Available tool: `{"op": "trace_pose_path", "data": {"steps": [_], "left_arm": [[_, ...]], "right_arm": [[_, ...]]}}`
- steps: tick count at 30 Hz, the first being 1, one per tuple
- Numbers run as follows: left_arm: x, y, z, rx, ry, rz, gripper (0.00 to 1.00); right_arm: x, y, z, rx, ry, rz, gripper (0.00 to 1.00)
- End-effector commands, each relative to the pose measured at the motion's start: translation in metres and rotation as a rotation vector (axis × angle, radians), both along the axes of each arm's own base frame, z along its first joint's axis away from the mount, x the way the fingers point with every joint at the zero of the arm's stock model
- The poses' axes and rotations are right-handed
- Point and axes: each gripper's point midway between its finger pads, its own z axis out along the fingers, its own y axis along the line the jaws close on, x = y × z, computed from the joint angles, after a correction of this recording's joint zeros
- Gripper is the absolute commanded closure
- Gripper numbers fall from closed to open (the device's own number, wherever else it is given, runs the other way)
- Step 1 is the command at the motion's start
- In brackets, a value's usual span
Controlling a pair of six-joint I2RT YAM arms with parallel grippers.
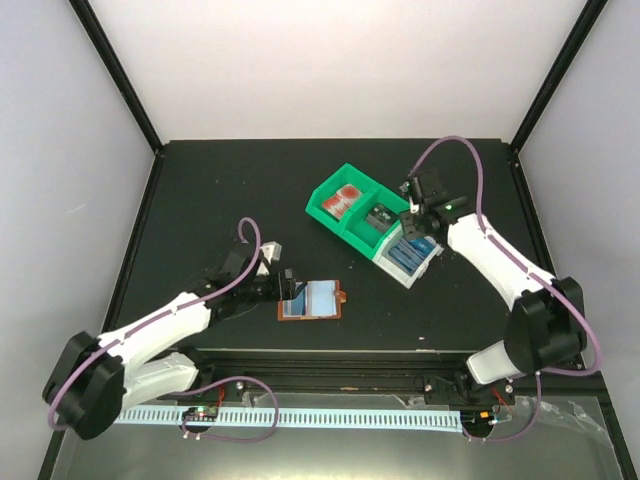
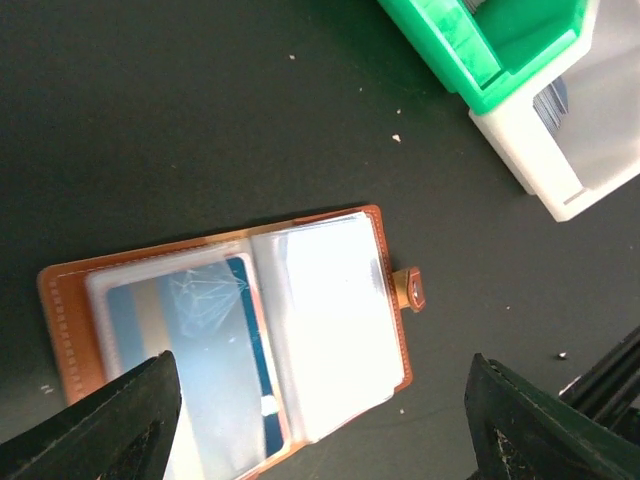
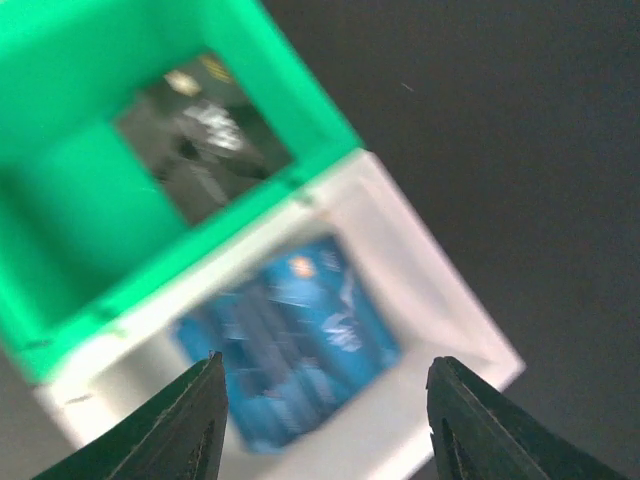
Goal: Put the credit cards into the card holder
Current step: Insert the credit card into the card holder, then pick up the credit card from the storage box.
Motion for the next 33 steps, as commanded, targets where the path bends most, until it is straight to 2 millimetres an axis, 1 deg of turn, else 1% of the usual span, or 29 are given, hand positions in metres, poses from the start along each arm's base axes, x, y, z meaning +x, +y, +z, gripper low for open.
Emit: {"op": "trace_pose_path", "data": {"steps": [1,4,9,10,14,18,20,25,33], "left_arm": [[0.023,-0.033,0.033,-0.12,-0.016,-0.039,0.2],[0.035,-0.042,0.035,-0.125,-0.007,-0.038,0.2],[0.049,-0.053,0.042,-0.16,-0.017,-0.032,0.2],[0.052,-0.056,0.036,-0.152,-0.001,-0.031,0.2],[0.06,-0.063,0.033,-0.153,0.016,-0.03,0.2],[0.062,-0.066,0.03,-0.153,0.023,-0.03,0.2],[0.062,-0.066,0.027,-0.15,0.027,-0.032,0.2],[0.062,-0.07,0.023,-0.157,0.037,-0.048,0.2],[0.062,-0.07,0.022,-0.152,0.036,-0.054,0.2]], "right_arm": [[0.003,-0.044,-0.029,-0.139,0.145,0.037,0.44],[0.008,-0.051,-0.041,-0.136,0.189,0.054,0.43],[0.019,-0.052,-0.065,-0.169,0.246,0.081,0.43],[0.02,-0.051,-0.071,-0.171,0.256,0.084,0.44],[0.024,-0.051,-0.089,-0.192,0.278,0.098,0.43],[0.028,-0.053,-0.101,-0.217,0.29,0.106,0.43],[0.028,-0.053,-0.105,-0.224,0.297,0.106,0.43],[0.028,-0.042,-0.107,-0.164,0.297,0.139,0.43],[0.025,-0.045,-0.119,-0.186,0.33,0.132,0.41]]}}
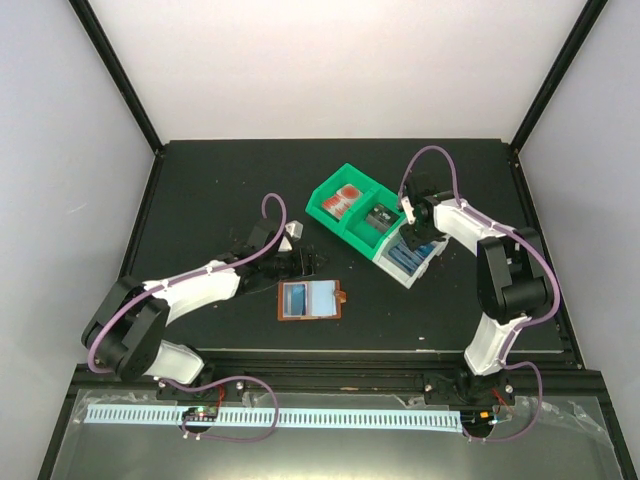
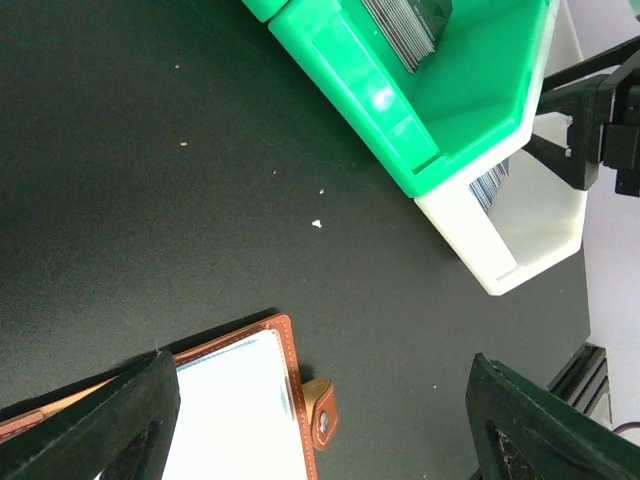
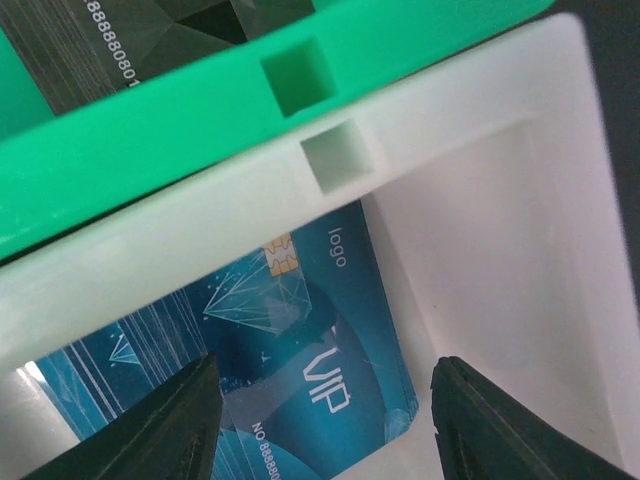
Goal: Put the credit cards into the card holder
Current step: Pick up the credit card from the storage box.
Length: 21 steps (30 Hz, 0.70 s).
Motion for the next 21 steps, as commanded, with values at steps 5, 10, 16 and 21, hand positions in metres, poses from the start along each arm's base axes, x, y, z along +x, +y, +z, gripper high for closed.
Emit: {"op": "trace_pose_path", "data": {"steps": [5,10,16,21], "left_arm": [[0.009,-0.012,0.018,-0.039,-0.048,-0.026,0.2],[0.008,-0.012,0.016,-0.035,-0.043,-0.03,0.2],[0.008,-0.011,0.016,-0.03,-0.044,-0.03,0.2],[0.009,-0.011,0.015,-0.028,-0.041,-0.028,0.2]], "right_arm": [[0.001,-0.002,-0.016,-0.012,0.031,-0.008,0.39],[0.001,-0.006,-0.019,-0.038,0.035,-0.021,0.38],[0.007,-0.017,-0.014,-0.096,0.004,-0.058,0.42],[0.01,-0.02,-0.006,-0.11,-0.017,-0.07,0.46]]}}
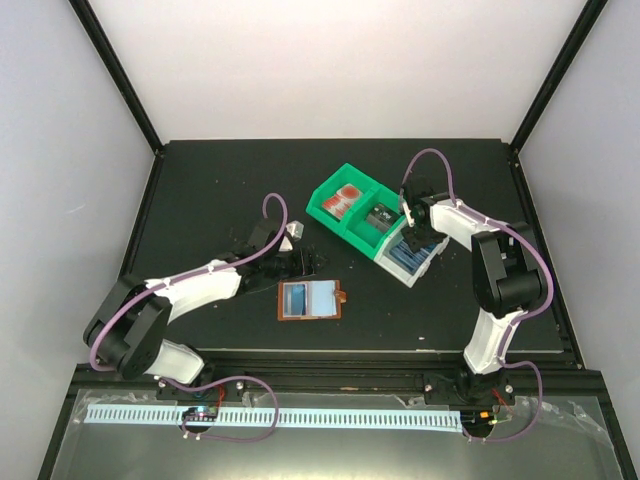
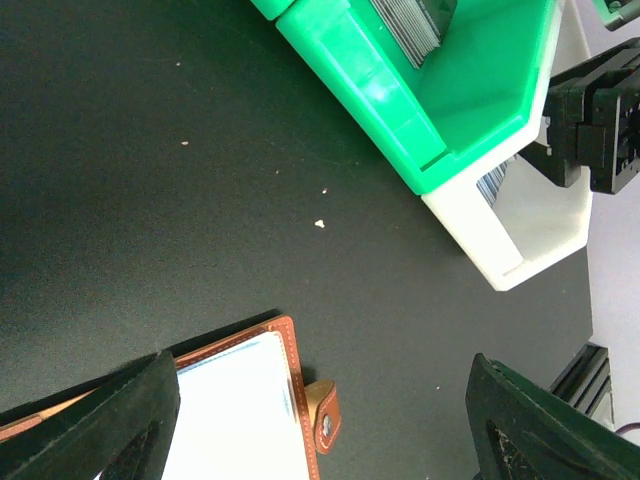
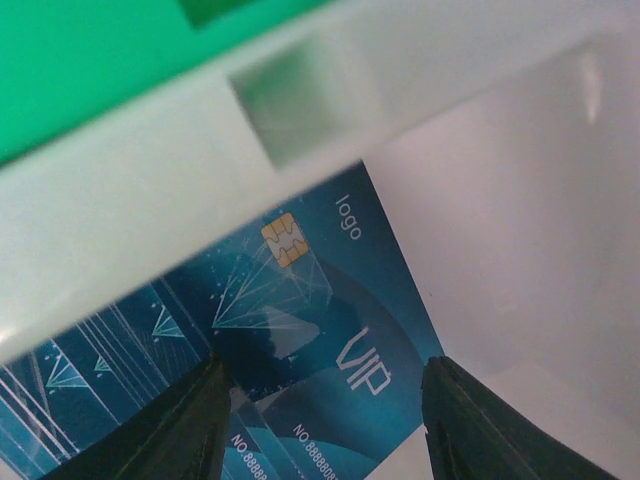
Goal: Put the credit cards into the card holder
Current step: Pick up the credit card from the storage box.
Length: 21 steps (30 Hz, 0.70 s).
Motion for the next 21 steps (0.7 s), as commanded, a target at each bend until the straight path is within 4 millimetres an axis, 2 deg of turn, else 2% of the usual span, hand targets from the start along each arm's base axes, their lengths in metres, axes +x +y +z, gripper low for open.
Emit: {"op": "trace_pose_path", "data": {"steps": [1,15,21], "left_arm": [[0.0086,-0.0108,0.017,-0.03,-0.043,-0.026,0.2],[0.0087,-0.0106,0.0161,-0.021,-0.04,-0.027,0.2],[0.0084,-0.0109,0.0162,-0.023,-0.039,-0.029,0.2]], "right_arm": [[0.0096,-0.009,0.0109,-0.044,-0.041,-0.031,0.46],[0.0127,-0.0059,0.0206,0.042,-0.025,-0.091,0.49],[0.0117,-0.0066,0.0177,0.057,0.001,-0.109,0.49]]}}
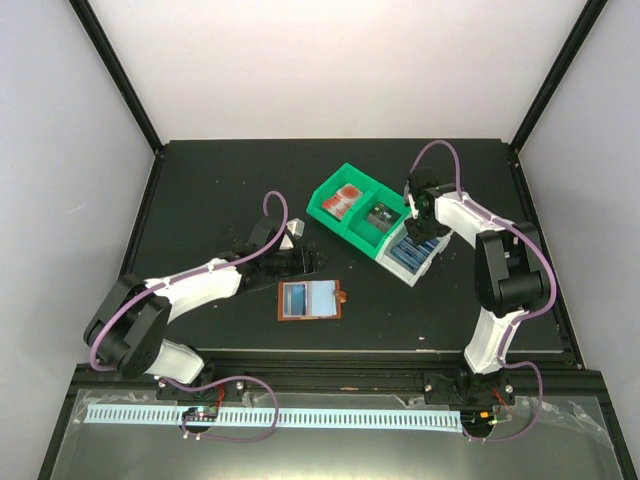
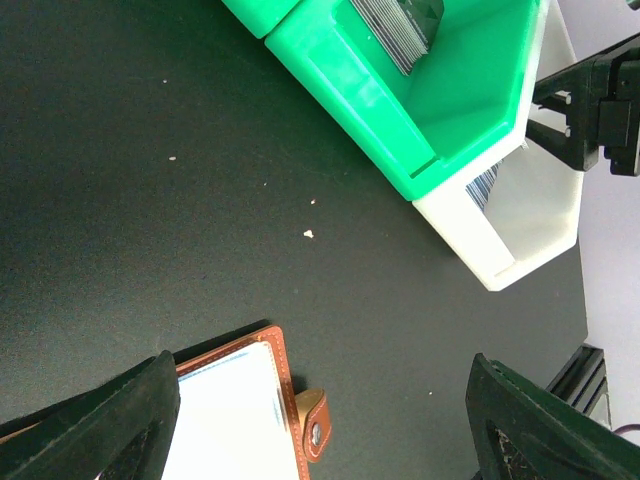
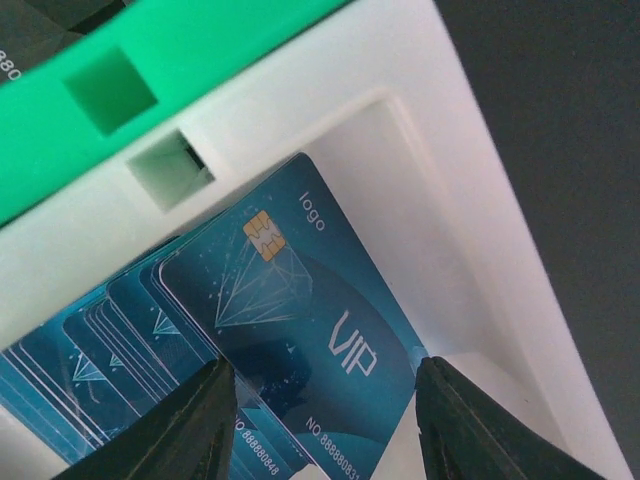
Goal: Put the credit cards into the card holder
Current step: Pick up the credit card from the storage box.
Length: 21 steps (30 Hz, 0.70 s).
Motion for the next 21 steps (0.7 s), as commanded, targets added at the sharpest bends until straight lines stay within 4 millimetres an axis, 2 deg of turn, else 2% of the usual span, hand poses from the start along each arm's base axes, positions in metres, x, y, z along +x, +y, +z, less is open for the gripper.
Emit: {"op": "trace_pose_path", "data": {"steps": [1,9,21], "left_arm": [[0.005,-0.008,0.011,-0.017,-0.026,-0.025,0.2],[0.004,-0.008,0.01,-0.014,-0.022,-0.026,0.2],[0.004,-0.007,0.008,-0.01,-0.02,-0.025,0.2]], "right_arm": [[0.003,-0.002,0.0,0.024,0.013,-0.036,0.49],[-0.001,0.004,-0.014,0.06,0.069,-0.037,0.45],[0.003,0.003,-0.012,0.061,0.065,-0.062,0.47]]}}
